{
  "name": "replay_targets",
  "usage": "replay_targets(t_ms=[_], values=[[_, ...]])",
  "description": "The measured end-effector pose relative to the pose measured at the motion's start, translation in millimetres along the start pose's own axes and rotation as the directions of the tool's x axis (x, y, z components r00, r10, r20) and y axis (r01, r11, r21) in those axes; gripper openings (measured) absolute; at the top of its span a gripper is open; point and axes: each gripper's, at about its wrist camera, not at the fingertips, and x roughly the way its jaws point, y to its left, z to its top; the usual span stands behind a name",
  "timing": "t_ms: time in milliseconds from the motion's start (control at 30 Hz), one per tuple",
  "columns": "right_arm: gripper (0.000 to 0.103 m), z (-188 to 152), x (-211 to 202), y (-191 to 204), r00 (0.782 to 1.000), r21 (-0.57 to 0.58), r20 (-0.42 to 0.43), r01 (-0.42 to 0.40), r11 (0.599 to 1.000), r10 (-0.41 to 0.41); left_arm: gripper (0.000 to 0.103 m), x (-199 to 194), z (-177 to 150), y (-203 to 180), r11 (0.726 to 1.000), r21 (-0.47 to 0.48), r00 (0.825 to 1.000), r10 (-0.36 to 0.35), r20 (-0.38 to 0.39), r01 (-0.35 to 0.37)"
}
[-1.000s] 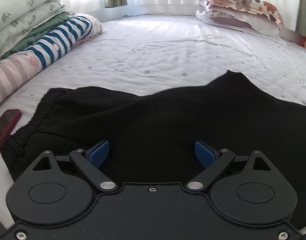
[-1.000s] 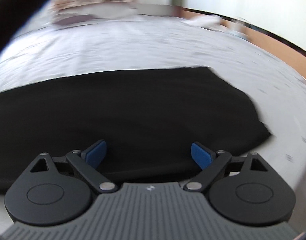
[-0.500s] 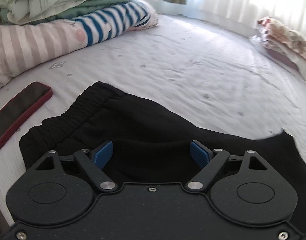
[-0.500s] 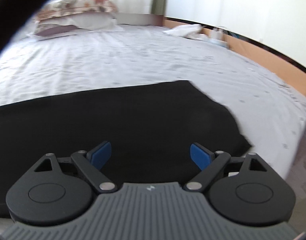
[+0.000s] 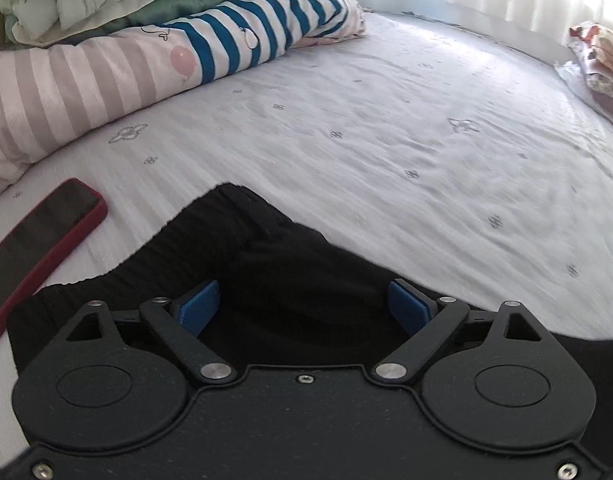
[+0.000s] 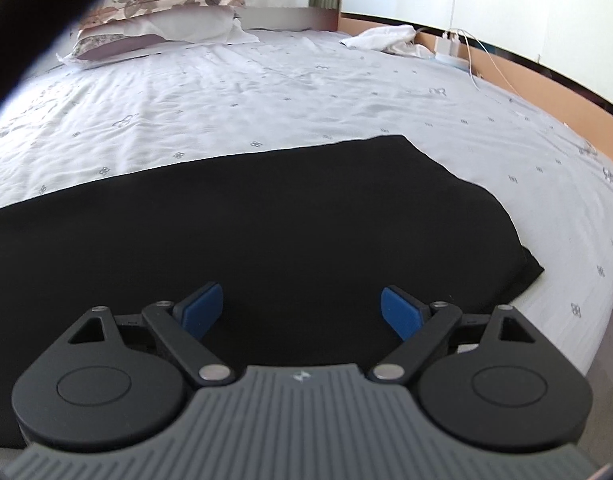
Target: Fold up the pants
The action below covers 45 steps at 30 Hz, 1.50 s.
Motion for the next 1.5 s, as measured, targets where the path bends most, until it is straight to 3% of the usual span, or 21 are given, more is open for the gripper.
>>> replay_targets(t_ms=[133,267,433,700,867,1033,1100,1167,1233,1300,1400,1433,1500], values=[[0.093,0,-4,-12,1.000,0.055,0.017,-0.018,0.998,0.017,0.087,-12,-4,-11,0.999,0.053,1.000,-0.004,0.027,0.003],[0.093,0,-10,-30,0.999,0.128,0.038,-0.011,0.992,0.006,0.086,-39,-18,-20,0.989,0.095,0.992,-0.115,0.049,0.110],[0.094,-1,-19,-58,0.997,0.221,0.076,0.009,0.975,-0.027,0.086,-87,-41,-47,0.958,0.196,0.968,-0.232,0.095,0.210],[0.094,-15,-31,-105,0.979,0.393,0.157,0.060,0.918,-0.132,0.087,-165,-93,-88,0.845,0.333,0.888,-0.458,0.046,0.418],[0.094,-24,-27,-127,0.983,0.492,0.166,-0.010,0.871,-0.083,0.088,-204,-141,-118,0.750,0.450,0.843,-0.538,-0.012,0.485],[0.092,-37,-25,-134,0.982,0.536,0.187,-0.086,0.840,-0.019,0.088,-223,-185,-143,0.678,0.530,0.824,-0.562,-0.073,0.509],[0.088,-38,-22,-136,0.982,0.561,0.189,-0.105,0.821,-0.003,0.088,-225,-198,-151,0.661,0.546,0.823,-0.560,-0.098,0.515],[0.075,-38,-24,-135,0.979,0.579,0.204,-0.105,0.808,-0.019,0.088,-224,-205,-154,0.653,0.558,0.825,-0.554,-0.109,0.512],[0.072,-35,-24,-132,0.969,0.559,0.241,-0.189,0.807,0.060,0.088,-221,-209,-153,0.652,0.563,0.831,-0.544,-0.118,0.507],[0.072,-32,-17,-135,0.961,0.592,0.246,-0.252,0.766,0.126,0.088,-218,-211,-155,0.652,0.563,0.834,-0.536,-0.132,0.508],[0.071,-30,6,-152,0.972,0.713,0.213,-0.223,0.665,0.098,0.088,-205,-210,-154,0.668,0.561,0.852,-0.504,-0.142,0.489],[0.067,-28,11,-155,0.976,0.727,0.203,-0.202,0.656,0.076,0.088,-202,-209,-154,0.675,0.560,0.859,-0.491,-0.146,0.481],[0.062,-19,18,-156,0.978,0.708,0.204,-0.181,0.683,0.048,0.089,-197,-209,-151,0.685,0.553,0.865,-0.481,-0.147,0.474]])
